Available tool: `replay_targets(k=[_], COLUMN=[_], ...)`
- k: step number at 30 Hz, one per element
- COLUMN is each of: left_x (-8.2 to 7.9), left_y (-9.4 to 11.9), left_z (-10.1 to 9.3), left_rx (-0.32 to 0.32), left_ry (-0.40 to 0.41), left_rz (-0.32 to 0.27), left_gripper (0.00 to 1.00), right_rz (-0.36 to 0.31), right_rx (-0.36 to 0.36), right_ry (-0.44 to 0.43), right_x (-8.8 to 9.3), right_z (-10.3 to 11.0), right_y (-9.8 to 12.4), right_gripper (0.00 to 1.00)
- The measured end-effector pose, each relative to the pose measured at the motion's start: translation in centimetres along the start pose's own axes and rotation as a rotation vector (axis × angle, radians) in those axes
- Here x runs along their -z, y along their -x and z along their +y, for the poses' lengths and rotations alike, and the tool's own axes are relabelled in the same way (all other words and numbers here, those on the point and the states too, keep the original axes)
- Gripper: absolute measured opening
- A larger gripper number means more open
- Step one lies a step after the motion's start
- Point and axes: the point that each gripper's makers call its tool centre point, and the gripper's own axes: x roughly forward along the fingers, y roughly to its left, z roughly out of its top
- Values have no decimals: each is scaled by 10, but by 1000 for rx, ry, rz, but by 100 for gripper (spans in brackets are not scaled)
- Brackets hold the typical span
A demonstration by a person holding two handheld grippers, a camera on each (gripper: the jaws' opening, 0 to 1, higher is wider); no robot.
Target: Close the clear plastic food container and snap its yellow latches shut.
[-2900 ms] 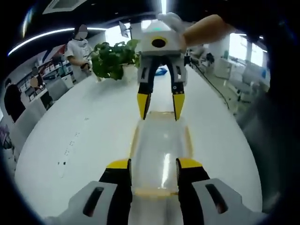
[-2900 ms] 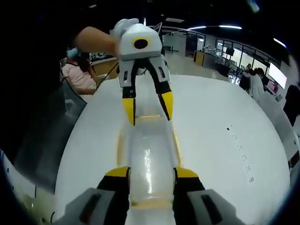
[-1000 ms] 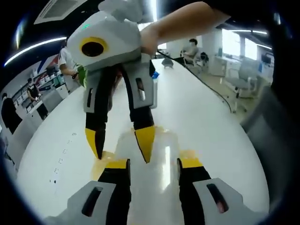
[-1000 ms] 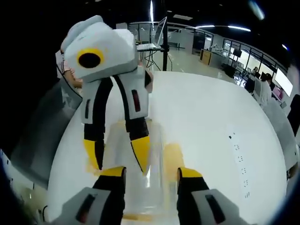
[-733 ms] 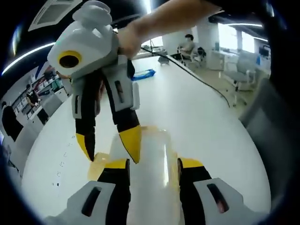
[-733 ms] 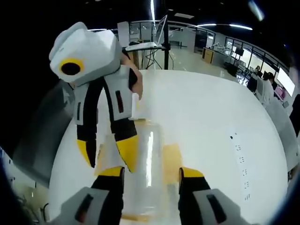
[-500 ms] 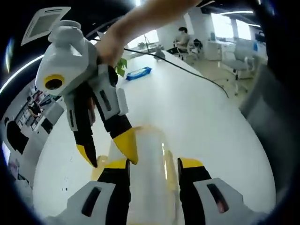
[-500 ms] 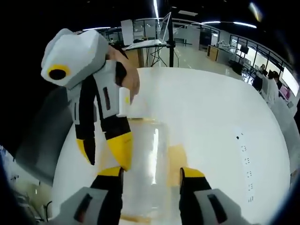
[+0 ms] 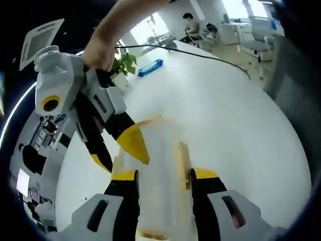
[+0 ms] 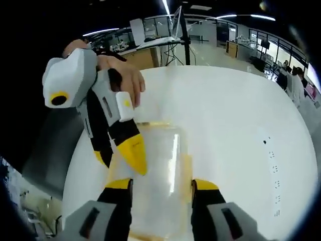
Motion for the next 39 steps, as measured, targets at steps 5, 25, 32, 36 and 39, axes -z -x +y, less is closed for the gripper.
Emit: replay_targets(k=[5, 25, 32, 36, 39], left_x=[1, -1, -4, -7, -6], left_y=[-3, 2, 8, 12, 13], left_z=[1, 4, 0, 3, 1], left_rx=[-40, -37, -34, -35, -26], left_ry=[9, 65, 32, 58, 49], left_rz=[37, 5, 21, 5, 12], left_gripper=[34, 34, 30, 38, 37], right_rz=[27, 79, 88, 92, 95], right_rx=[-20, -106, -102, -90, -92], right_ry=[-61, -89, 3, 20, 28], right_x=[-1, -2, -13, -14, -12], right_z=[-9, -3, -4, -10, -12], right_y=[0, -9, -4, -3, -3], right_gripper=[37, 36, 41, 42, 43])
